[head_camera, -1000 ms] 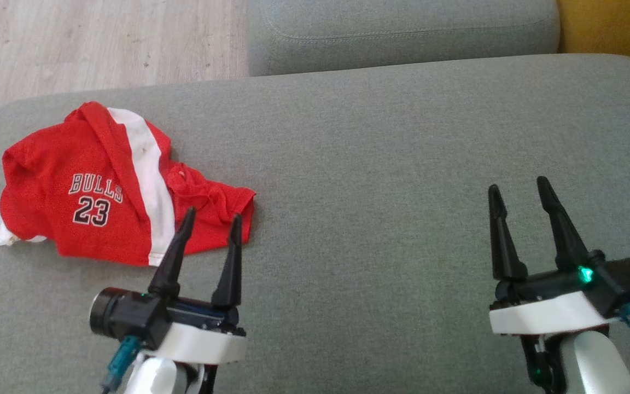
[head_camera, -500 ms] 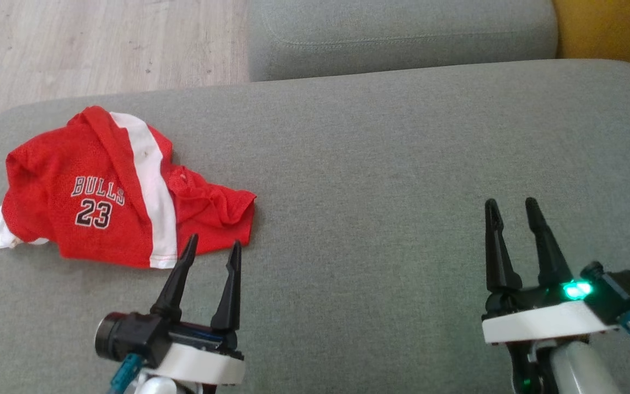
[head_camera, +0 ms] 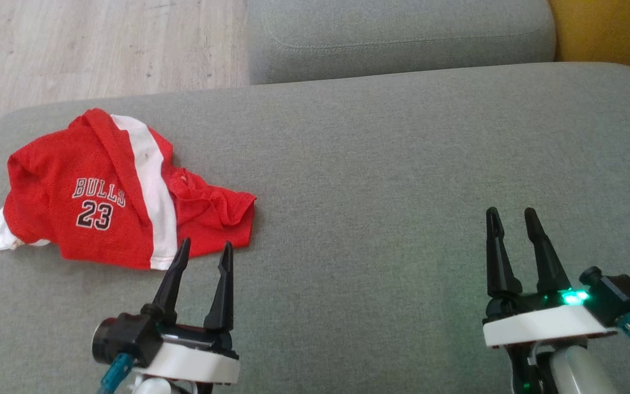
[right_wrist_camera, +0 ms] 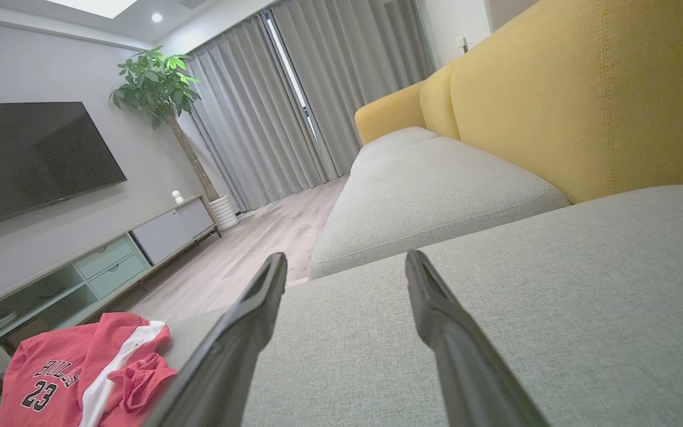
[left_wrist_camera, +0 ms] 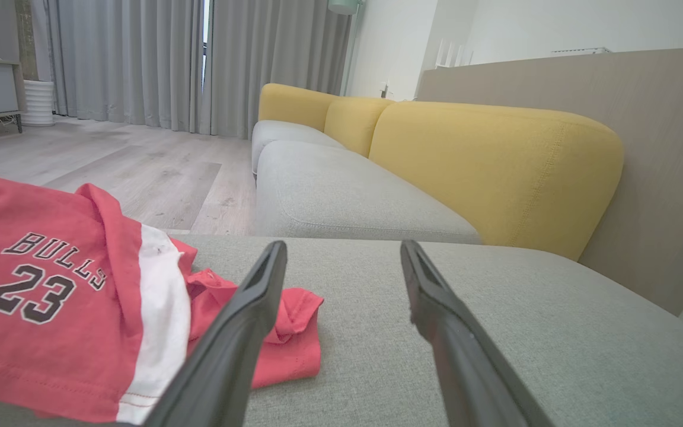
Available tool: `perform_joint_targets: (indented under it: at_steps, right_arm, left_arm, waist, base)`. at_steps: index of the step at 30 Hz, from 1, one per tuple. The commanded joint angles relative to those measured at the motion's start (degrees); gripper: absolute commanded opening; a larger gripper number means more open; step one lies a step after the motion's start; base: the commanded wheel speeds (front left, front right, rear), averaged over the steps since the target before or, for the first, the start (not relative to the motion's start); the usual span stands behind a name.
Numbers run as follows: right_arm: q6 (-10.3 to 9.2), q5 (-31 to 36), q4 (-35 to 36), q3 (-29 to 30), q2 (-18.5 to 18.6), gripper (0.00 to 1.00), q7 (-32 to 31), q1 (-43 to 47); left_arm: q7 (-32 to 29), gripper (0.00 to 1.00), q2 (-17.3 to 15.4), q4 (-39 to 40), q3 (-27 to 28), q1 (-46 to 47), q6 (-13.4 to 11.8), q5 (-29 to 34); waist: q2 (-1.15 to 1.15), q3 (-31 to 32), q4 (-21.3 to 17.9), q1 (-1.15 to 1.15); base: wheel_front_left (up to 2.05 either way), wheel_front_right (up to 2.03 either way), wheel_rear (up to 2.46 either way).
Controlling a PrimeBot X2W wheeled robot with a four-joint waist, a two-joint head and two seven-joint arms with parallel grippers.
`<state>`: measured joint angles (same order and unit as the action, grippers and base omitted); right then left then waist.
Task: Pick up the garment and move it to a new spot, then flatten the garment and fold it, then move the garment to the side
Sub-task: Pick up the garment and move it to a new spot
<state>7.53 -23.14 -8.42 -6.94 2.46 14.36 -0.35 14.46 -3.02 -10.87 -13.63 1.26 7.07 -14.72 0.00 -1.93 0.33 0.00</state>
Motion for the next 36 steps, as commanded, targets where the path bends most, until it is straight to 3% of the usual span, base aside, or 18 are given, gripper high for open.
perform_joint_targets:
  at_steps: [1,10,18,36]
  right_arm:
    - [-0.04,0.63,1.53,-1.07,0.42,1.0,0.63,-1.2]
    - [-0.04,3.77,1.33,-1.3,0.42,1.0,0.63,-0.8]
    - [-0.04,6.12,0.32,-4.13,0.42,1.0,0.63,-0.63]
    - [-0.04,3.05,-1.24,-10.63,0.42,1.0,0.63,0.45]
  left_arm:
    - [0.54,1.0,0.13,1.69,1.77,1.61,0.01,-0.32]
    - [0.54,1.0,0.13,1.33,1.95,1.8,-0.74,-1.03]
    - [0.54,1.0,0.13,0.91,3.25,1.54,-1.28,-0.79]
    - [0.54,1.0,0.14,0.64,6.13,-0.55,-1.51,0.7]
  waist:
    - [0.0,0.07,0.05,0.0]
    - [0.0,0.47,3.52,0.0]
    - [0.0,0.82,10.69,0.0]
    - [0.0,3.6,25.5,0.0]
  base:
    - [0.0,0.0,0.0]
    - [0.0,0.0,0.0]
    - [0.0,0.0,0.0]
    - [0.0,0.0,0.0]
